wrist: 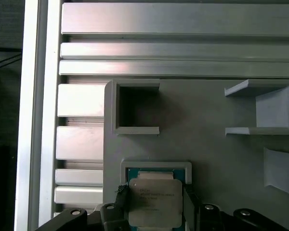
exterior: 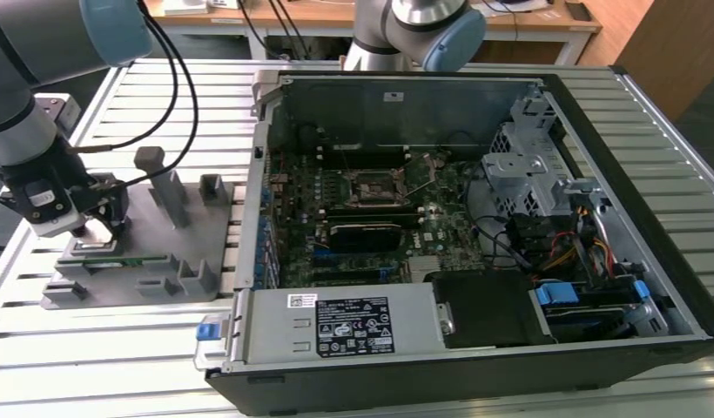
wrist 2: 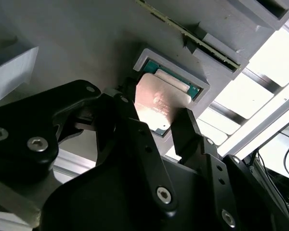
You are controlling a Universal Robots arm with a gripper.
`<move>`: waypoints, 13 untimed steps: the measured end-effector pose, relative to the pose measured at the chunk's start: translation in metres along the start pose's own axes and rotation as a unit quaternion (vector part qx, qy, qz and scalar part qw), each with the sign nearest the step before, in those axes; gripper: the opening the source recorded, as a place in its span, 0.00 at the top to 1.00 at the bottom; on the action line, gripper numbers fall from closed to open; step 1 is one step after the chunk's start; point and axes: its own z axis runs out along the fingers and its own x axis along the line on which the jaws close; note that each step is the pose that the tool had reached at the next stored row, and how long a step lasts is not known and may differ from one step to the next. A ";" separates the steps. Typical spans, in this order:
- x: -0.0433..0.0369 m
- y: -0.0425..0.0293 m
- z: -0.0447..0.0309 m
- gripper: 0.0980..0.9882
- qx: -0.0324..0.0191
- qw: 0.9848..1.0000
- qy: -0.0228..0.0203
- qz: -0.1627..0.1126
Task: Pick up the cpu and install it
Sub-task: 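Pick up the cpu and move it towards the insertion slot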
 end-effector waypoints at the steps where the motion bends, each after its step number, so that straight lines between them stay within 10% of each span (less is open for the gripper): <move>1: 0.0000 0.0000 0.0000 0.51 0.000 1.000 0.000 0.000; 13: 0.0001 0.0004 -0.0059 0.51 0.000 1.000 0.000 -0.001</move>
